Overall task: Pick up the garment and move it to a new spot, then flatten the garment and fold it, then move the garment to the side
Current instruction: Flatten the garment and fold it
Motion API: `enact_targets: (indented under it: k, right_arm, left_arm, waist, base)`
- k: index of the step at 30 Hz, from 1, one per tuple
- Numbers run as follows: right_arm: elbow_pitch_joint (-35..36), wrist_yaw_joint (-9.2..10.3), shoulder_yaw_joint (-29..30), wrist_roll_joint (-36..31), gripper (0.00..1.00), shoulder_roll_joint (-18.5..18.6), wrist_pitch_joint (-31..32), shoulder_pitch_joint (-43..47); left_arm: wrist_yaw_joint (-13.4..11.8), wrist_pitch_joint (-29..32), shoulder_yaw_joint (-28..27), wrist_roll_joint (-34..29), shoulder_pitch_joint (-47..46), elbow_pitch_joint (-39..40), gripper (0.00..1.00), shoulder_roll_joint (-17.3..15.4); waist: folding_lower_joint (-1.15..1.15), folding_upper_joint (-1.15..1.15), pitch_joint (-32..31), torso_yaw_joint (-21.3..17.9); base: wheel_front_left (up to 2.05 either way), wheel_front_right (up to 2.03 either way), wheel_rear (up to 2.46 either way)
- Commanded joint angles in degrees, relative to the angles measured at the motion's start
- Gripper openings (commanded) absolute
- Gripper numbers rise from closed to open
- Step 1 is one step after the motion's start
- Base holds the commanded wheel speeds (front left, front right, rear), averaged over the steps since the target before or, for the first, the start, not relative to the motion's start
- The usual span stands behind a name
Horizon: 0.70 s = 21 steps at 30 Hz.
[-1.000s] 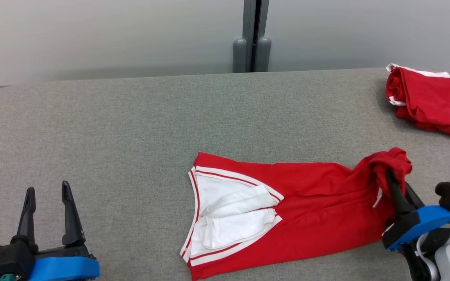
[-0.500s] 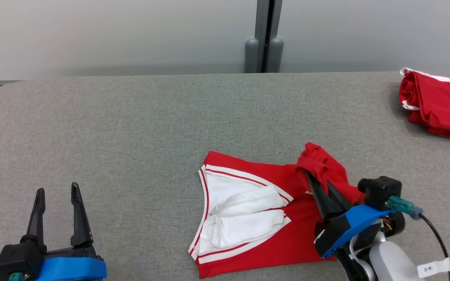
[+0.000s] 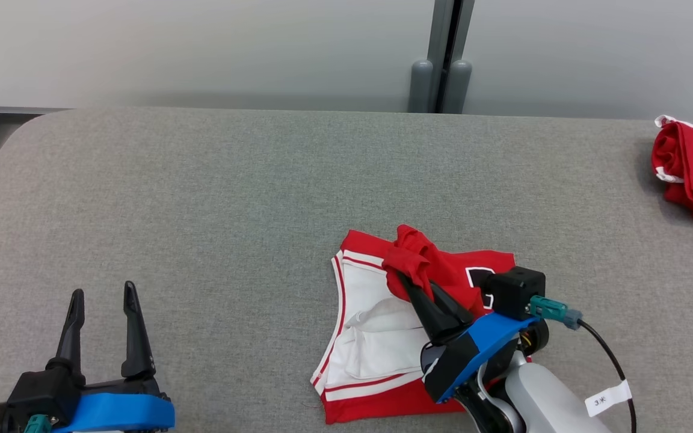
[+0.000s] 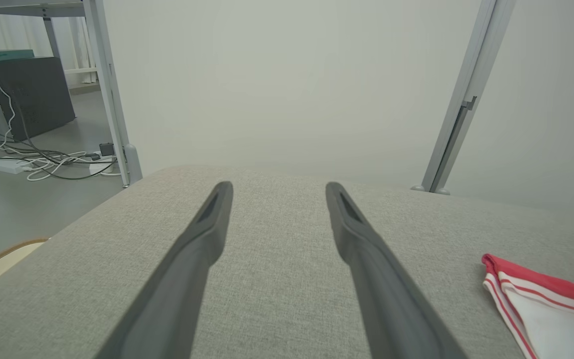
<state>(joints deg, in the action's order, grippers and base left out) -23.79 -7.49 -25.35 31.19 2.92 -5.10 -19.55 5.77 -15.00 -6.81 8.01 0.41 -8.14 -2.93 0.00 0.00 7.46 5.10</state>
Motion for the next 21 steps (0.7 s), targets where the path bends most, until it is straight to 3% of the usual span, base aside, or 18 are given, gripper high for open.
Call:
enact_targets:
  k: [1, 10, 11, 12, 21]
  right_arm:
    - [-0.6, -0.01, -1.0, 1.0, 0.00, 0.0, -0.8, -1.3]
    - [-6.8, -0.01, -7.3, 6.7, 0.00, 0.0, -4.2, -5.9]
    - [-7.6, -0.01, -8.1, 7.2, 0.53, 0.0, -4.3, -6.3]
    - [-8.4, -0.01, -8.7, 7.8, 1.00, 0.0, -4.5, -6.6]
    - [-12.5, -0.01, -9.1, 6.3, 1.00, 0.1, -8.3, -7.9]
  left_arm:
    - [0.0, -0.2, 0.2, 0.0, -0.9, -0.1, 1.00, 0.1]
    - [-0.2, -0.2, 1.3, 0.4, -1.3, -0.9, 1.00, 0.1]
    - [-0.2, -0.2, 1.3, 0.4, -1.4, -1.0, 1.00, 0.1]
    - [-0.2, -0.2, 1.4, 0.5, -1.5, -1.1, 1.00, 0.0]
    - [0.1, -0.2, 1.6, 0.7, -1.5, -1.8, 1.00, 0.1]
  waist:
    - [0.00, 0.00, 0.1, 0.4]
    - [0.00, 0.00, 0.7, 1.8]
    - [0.00, 0.00, 0.7, 1.8]
    - [0.00, 0.00, 0.7, 1.8]
    - [0.00, 0.00, -0.3, -0.2]
  base:
    - [0.00, 0.00, 0.00]
    - [0.00, 0.00, 0.00]
    - [0.00, 0.00, 0.00]
    - [0.00, 0.00, 0.00]
    - [0.00, 0.00, 0.00]
